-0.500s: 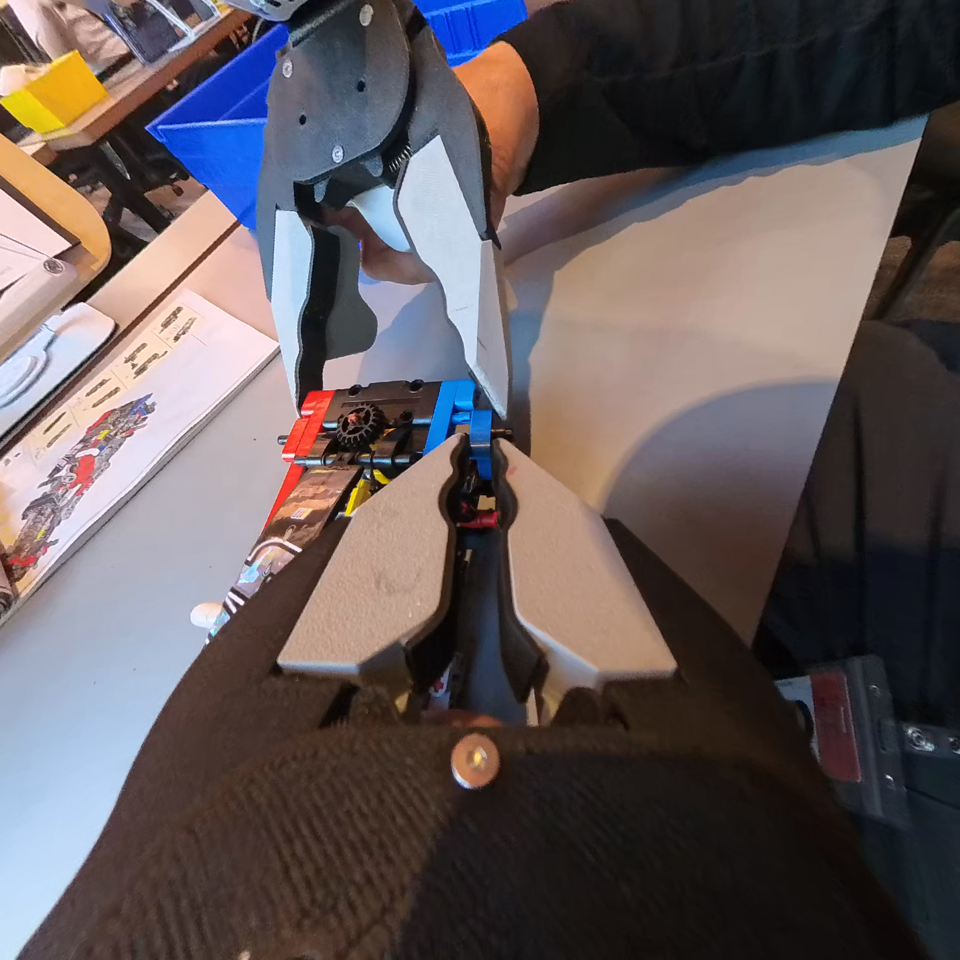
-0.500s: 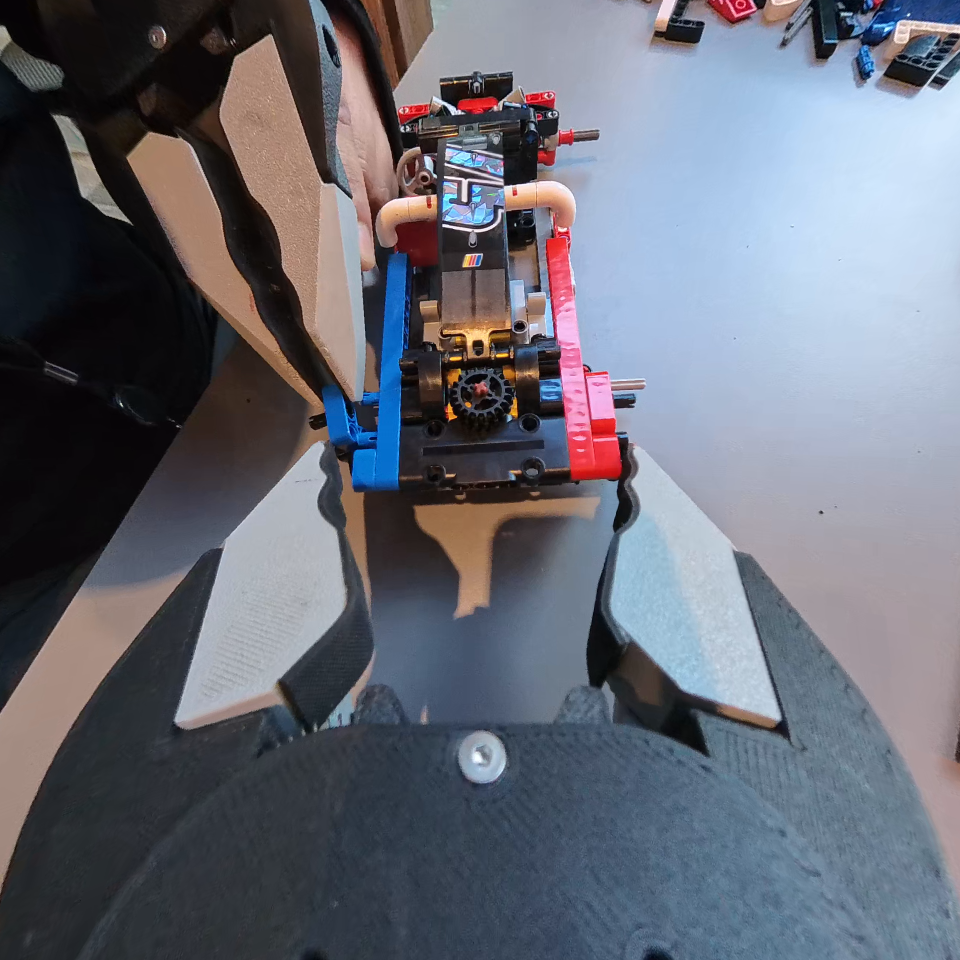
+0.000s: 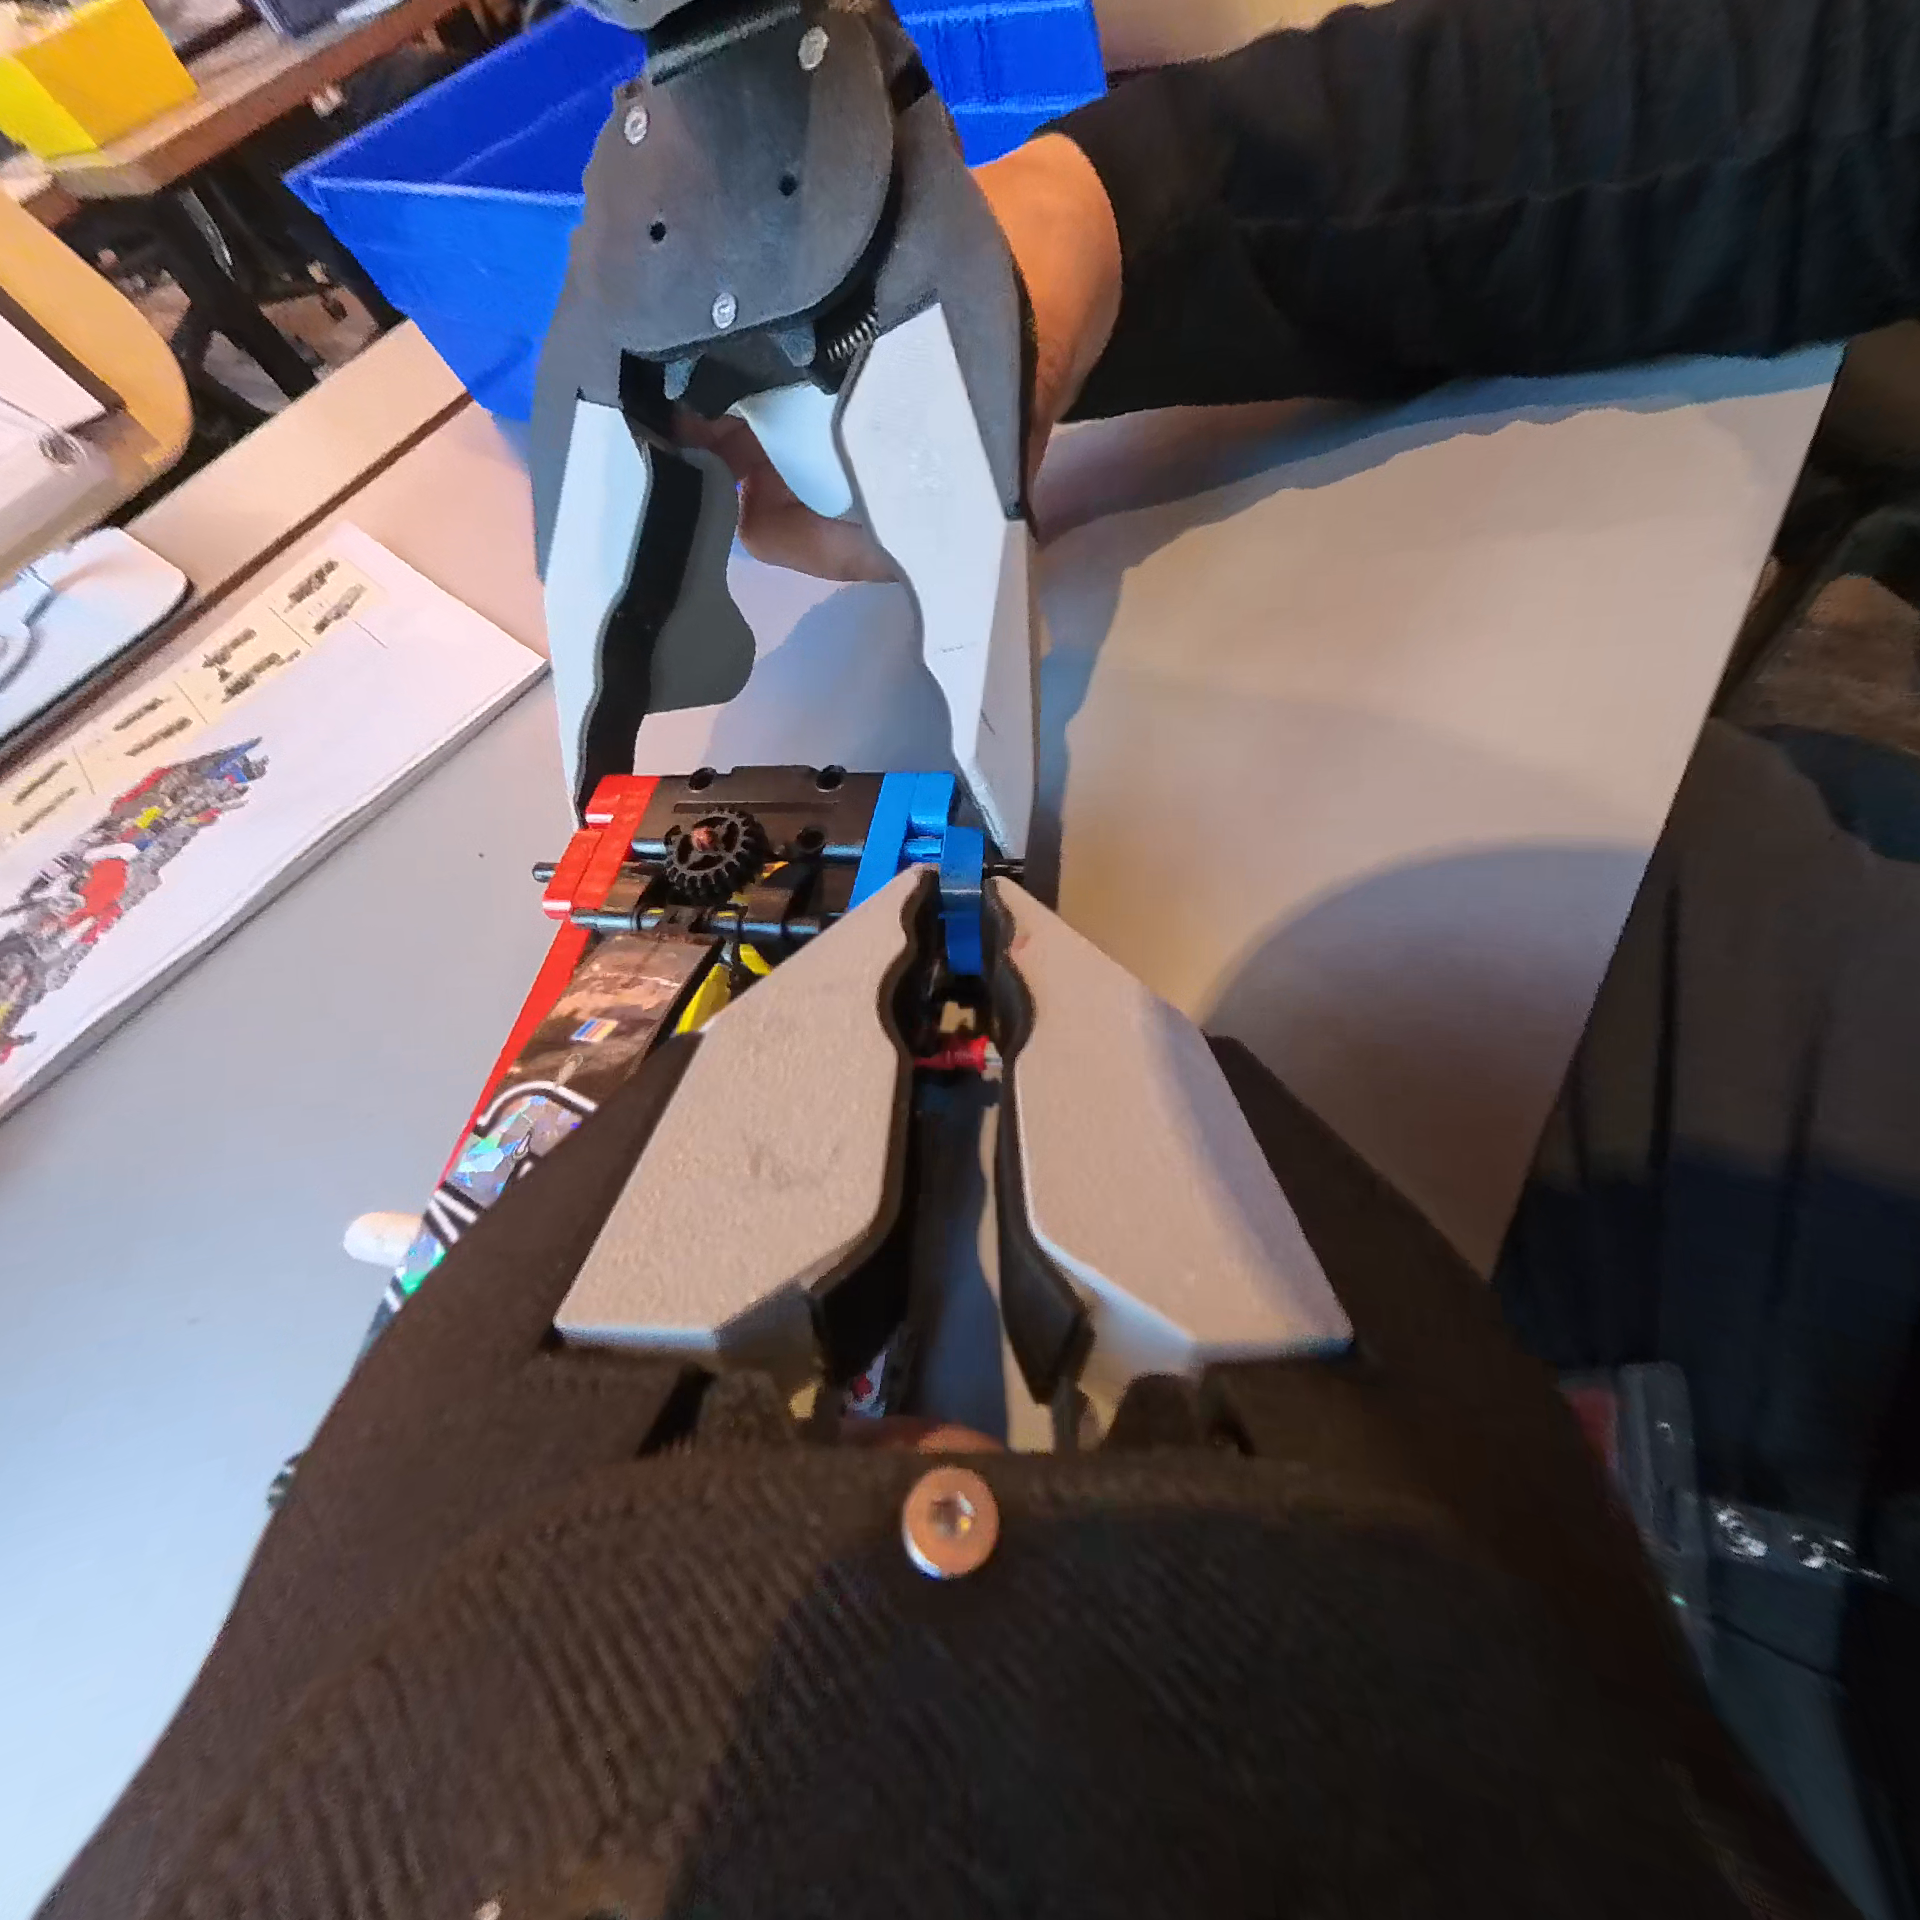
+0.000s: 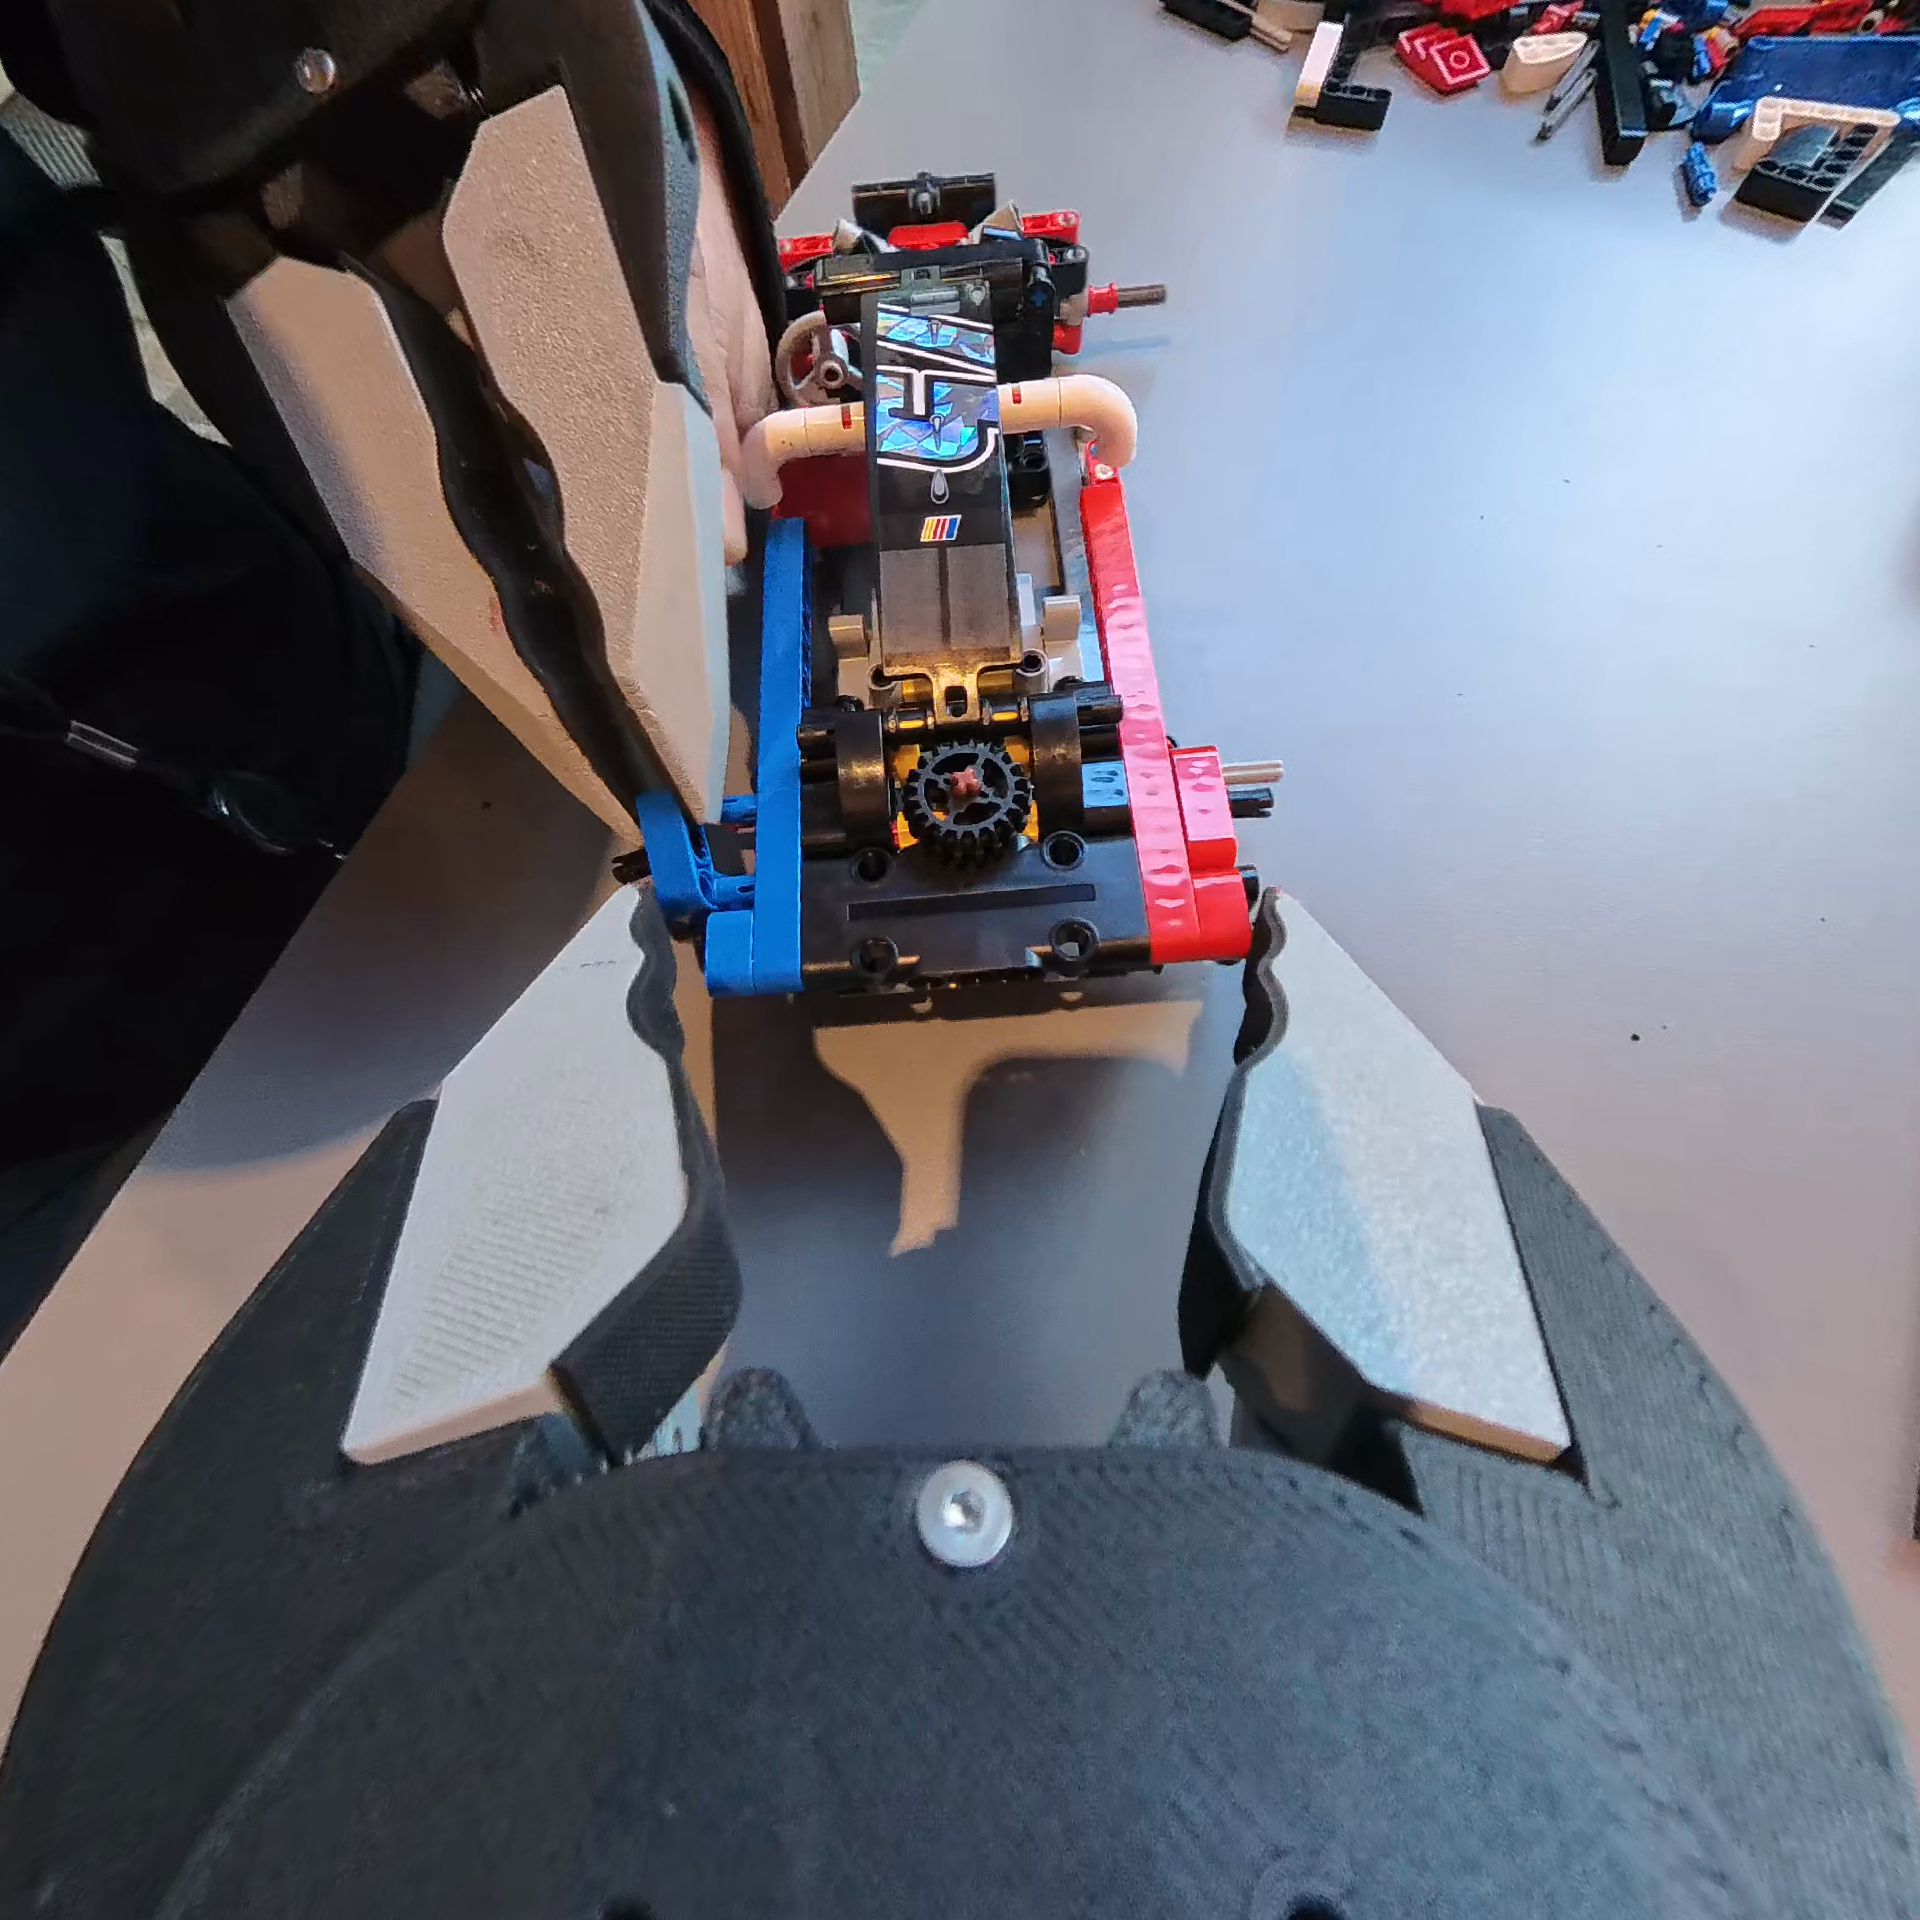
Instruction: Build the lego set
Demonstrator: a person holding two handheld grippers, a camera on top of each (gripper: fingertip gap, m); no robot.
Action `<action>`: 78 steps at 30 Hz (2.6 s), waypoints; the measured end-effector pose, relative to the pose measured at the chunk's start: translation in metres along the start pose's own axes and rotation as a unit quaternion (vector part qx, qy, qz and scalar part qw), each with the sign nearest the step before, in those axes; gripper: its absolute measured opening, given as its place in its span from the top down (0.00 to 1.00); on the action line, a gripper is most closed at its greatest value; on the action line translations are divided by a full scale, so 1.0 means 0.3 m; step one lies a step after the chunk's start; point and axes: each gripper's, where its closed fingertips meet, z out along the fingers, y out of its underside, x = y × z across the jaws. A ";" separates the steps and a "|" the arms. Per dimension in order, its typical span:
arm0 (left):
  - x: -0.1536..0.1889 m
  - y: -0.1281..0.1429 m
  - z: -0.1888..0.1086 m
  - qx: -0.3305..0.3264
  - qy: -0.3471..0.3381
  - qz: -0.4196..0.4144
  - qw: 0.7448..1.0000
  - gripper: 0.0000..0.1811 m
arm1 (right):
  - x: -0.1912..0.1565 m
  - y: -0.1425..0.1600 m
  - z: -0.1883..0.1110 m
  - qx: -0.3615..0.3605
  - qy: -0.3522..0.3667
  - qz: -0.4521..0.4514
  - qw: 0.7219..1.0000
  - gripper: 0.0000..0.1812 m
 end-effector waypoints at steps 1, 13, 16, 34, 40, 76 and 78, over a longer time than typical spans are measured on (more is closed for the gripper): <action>-0.001 0.003 0.000 -0.005 0.001 -0.007 1.000 0.97 | 0.001 0.000 0.000 0.000 0.001 -0.001 1.000 0.41; -0.011 0.011 -0.002 -0.029 -0.030 -0.023 0.999 0.97 | 0.012 0.002 0.000 -0.007 0.012 0.006 1.000 0.43; -0.017 0.012 -0.004 -0.035 -0.028 -0.041 0.998 0.96 | 0.015 0.002 0.001 -0.006 0.017 0.007 1.000 0.43; -0.093 0.030 -0.062 -0.071 -0.124 0.004 0.990 0.82 | 0.021 0.002 0.005 -0.009 0.025 0.010 1.000 0.45; -0.091 0.071 -0.051 -0.090 -0.108 -0.031 0.990 0.83 | 0.027 -0.002 0.013 -0.011 0.031 0.013 0.999 0.45; 0.047 0.184 -0.082 -0.141 -0.129 0.086 0.978 0.97 | -0.023 -0.052 -0.118 0.149 0.046 0.114 0.981 0.63; 0.056 0.175 -0.097 -0.123 -0.144 0.099 0.977 0.97 | -0.046 -0.037 -0.113 0.134 0.042 0.121 0.983 0.69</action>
